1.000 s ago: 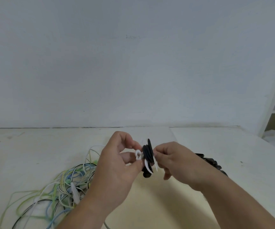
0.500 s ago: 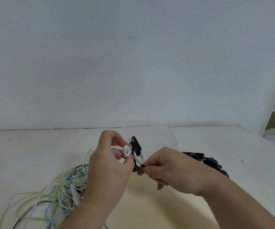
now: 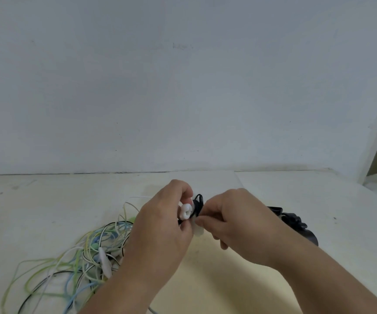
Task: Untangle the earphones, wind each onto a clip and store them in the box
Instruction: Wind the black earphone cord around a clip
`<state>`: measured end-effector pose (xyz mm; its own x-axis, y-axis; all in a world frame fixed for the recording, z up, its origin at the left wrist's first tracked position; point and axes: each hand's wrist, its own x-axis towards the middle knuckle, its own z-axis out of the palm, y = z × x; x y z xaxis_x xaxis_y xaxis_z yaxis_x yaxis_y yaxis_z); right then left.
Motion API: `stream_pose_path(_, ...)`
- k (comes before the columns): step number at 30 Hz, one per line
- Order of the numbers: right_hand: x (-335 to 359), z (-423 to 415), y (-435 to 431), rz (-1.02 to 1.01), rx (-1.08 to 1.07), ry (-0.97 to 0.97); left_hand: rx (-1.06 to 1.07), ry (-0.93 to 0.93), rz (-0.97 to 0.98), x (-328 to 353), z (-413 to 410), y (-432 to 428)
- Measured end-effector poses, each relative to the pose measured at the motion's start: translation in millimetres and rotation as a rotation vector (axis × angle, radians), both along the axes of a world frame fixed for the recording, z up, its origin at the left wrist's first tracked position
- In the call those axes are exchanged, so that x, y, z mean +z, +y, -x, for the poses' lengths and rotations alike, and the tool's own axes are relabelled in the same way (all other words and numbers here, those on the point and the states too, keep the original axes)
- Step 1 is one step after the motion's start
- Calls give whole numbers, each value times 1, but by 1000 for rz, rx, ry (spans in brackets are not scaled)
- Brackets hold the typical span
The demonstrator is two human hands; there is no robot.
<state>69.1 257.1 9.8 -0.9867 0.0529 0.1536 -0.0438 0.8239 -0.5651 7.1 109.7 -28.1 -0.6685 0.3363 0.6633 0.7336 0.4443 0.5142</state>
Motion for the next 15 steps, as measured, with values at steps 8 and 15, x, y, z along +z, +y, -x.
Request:
stream_pose_path(8, -2, 5, -2, 373, -143, 166, -103, -78, -56, 2, -5, 0)
stream_pose_path(15, -9, 5, -2, 425, -29, 229, -199, -309, -249, 1, -3, -1)
